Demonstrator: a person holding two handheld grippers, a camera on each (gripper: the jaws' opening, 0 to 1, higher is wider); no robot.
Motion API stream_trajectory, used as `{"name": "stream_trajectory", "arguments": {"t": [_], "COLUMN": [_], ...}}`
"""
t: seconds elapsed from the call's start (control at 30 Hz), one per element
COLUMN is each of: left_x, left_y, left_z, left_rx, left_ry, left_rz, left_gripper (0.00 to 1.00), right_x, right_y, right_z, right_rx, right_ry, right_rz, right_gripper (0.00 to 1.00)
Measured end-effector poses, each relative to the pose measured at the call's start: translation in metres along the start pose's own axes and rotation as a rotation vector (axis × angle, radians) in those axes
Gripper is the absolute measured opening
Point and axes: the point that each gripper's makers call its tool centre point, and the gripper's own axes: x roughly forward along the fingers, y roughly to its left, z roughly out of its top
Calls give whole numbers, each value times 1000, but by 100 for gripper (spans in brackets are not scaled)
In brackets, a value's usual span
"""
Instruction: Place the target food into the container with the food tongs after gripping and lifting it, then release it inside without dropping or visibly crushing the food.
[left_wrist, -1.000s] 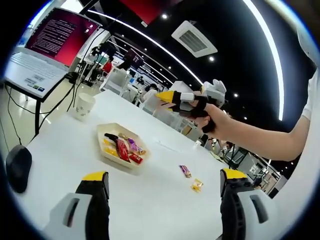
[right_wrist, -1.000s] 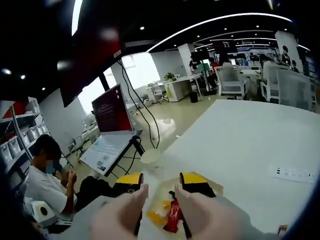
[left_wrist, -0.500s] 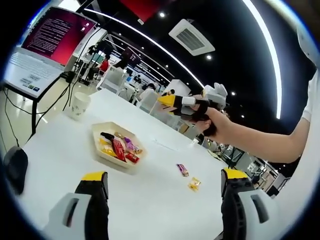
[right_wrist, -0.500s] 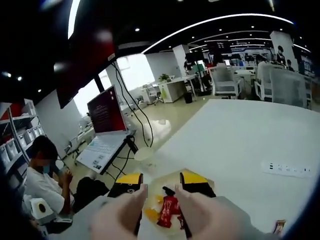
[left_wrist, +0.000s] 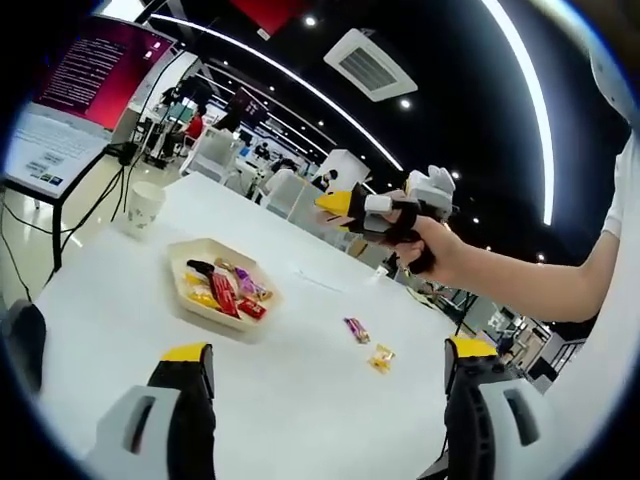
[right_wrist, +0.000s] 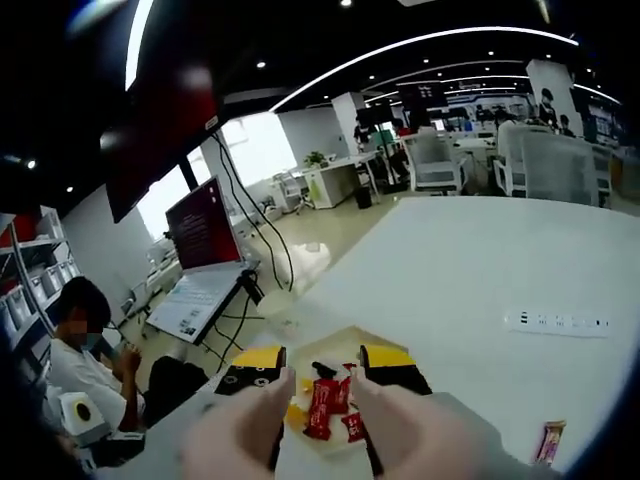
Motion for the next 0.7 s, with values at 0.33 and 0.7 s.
{"name": "stream_trajectory", "arguments": {"t": [0.33, 0.7], "left_x": [2, 9], "left_y": [-2, -2], "left_z": [-5, 0], "left_rx": [1, -6], "left_ry": [32, 40], "left_rz": [-18, -24], "left_gripper": [98, 98], "right_x": [-11, -21], "right_y": [-5, -21], "right_z": [-18, -21], "right_rx": [24, 74], "right_ry": [10, -15], "right_rz": [-31, -61], "right_gripper": [29, 29]}}
